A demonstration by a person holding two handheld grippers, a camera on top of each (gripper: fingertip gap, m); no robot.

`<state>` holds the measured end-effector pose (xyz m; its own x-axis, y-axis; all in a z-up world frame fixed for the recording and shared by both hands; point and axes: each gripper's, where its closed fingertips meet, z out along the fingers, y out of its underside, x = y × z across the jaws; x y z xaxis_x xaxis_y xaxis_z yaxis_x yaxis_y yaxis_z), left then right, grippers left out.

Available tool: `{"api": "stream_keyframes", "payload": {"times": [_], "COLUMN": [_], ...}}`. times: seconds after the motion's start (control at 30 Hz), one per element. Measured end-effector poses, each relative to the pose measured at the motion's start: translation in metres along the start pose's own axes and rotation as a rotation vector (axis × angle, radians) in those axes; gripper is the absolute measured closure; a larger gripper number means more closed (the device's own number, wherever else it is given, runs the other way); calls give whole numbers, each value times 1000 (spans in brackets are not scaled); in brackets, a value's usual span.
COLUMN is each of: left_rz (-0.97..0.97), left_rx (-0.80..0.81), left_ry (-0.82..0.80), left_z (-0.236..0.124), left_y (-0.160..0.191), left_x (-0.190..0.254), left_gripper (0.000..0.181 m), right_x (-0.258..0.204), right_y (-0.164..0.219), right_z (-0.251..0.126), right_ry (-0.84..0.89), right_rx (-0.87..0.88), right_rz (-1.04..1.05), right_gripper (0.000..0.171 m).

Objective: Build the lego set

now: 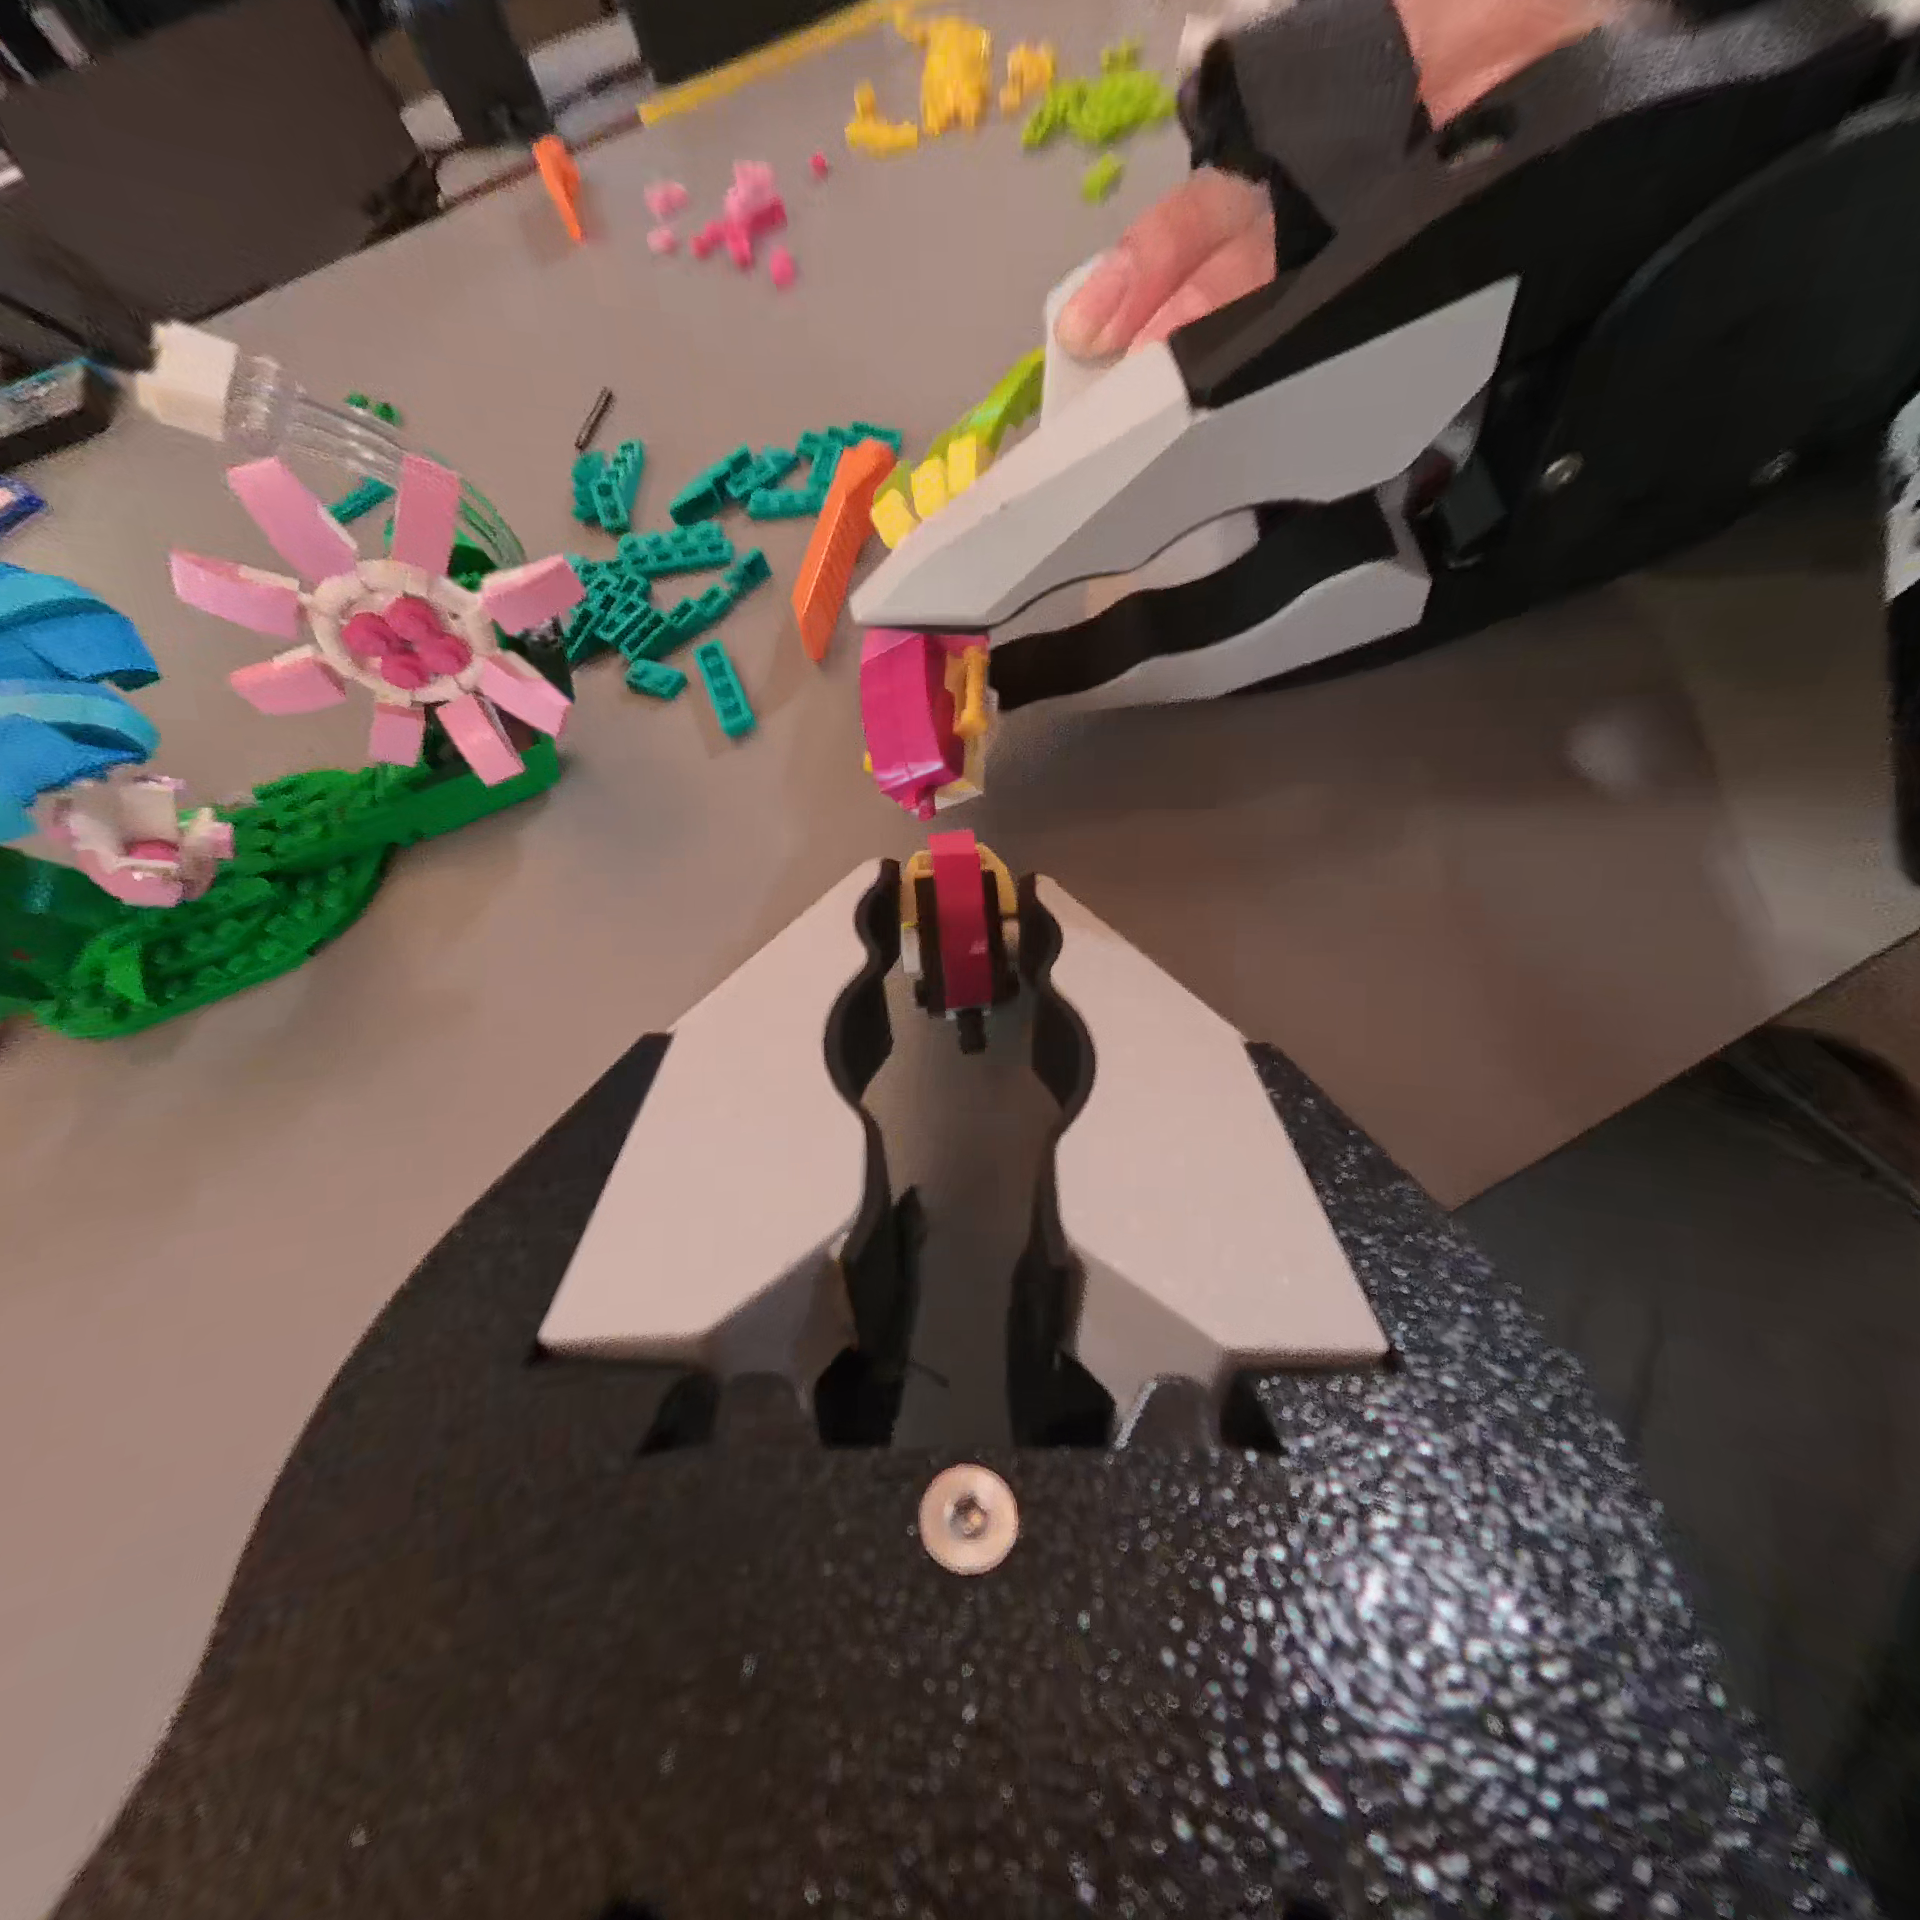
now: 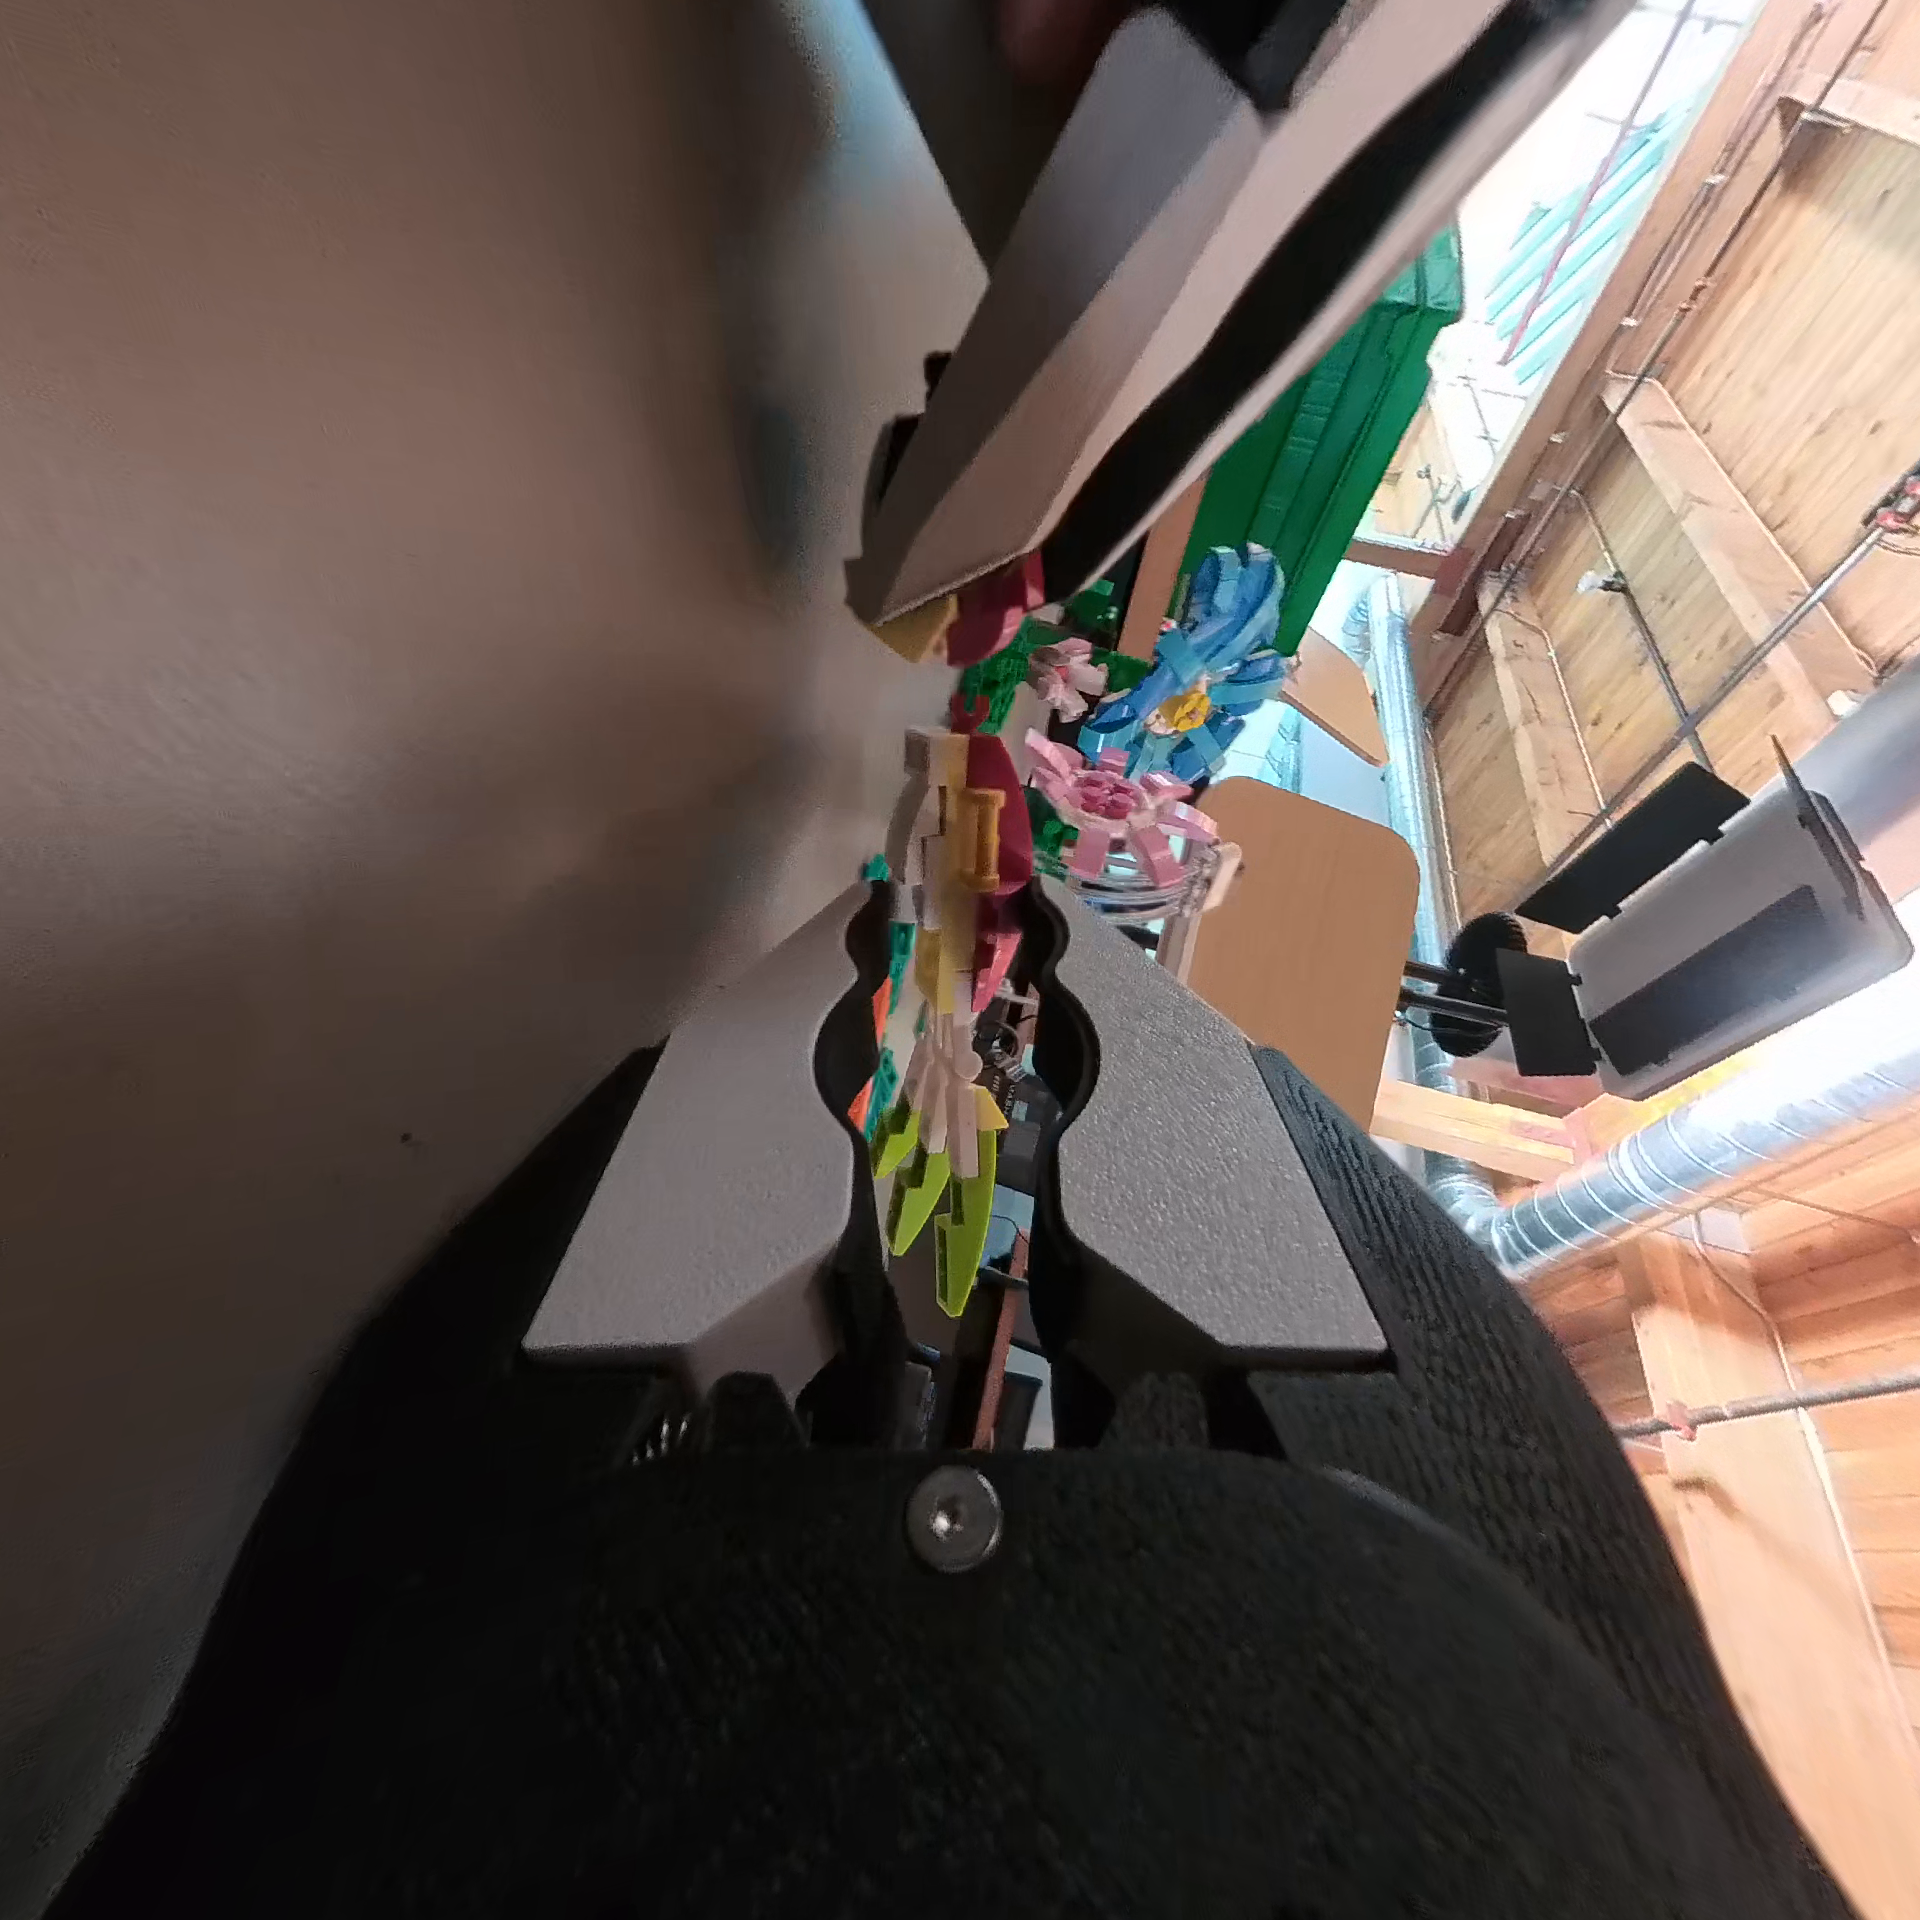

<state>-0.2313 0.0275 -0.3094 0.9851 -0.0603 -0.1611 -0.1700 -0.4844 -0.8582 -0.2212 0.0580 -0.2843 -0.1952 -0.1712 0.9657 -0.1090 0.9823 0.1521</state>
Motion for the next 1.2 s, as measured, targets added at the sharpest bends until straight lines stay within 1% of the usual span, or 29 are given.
{"api": "stream_keyframes", "payload": {"times": [0.03, 0.13, 0.23, 0.53, 0.73, 1.07, 1.2], "left_rz": [-47, -152, -162, -158, -199, -233, -245], "left_rx": [57, 193, 261, 274, 277, 287, 294], "left_ry": [30, 91, 88, 73, 90, 103, 109], "left_z": [-1, -5, -10, -11, -11, -12, -12], "left_y": [-4, -12, -16, -13, -12, -12, -12], "left_x": [1, 0, -1, -2, -3, -4, -4], "left_gripper": [161, 161, 161, 162, 162, 162, 162], "right_x": [3, 3, 2, 6, 6, 3, 1], "right_y": [0, -2, -5, -8, -9, -12, -17], "right_z": [-1, -3, -4, -7, -5, 1, 5], "right_ry": [14, 20, 21, 38, 40, 22, 20], "right_rx": [3, 7, 22, 39, 31, 38, 56], "right_rz": [14, 11, -5, 28, 28, 71, 57], "right_gripper": [147, 148, 148, 148, 148, 149, 149]}}
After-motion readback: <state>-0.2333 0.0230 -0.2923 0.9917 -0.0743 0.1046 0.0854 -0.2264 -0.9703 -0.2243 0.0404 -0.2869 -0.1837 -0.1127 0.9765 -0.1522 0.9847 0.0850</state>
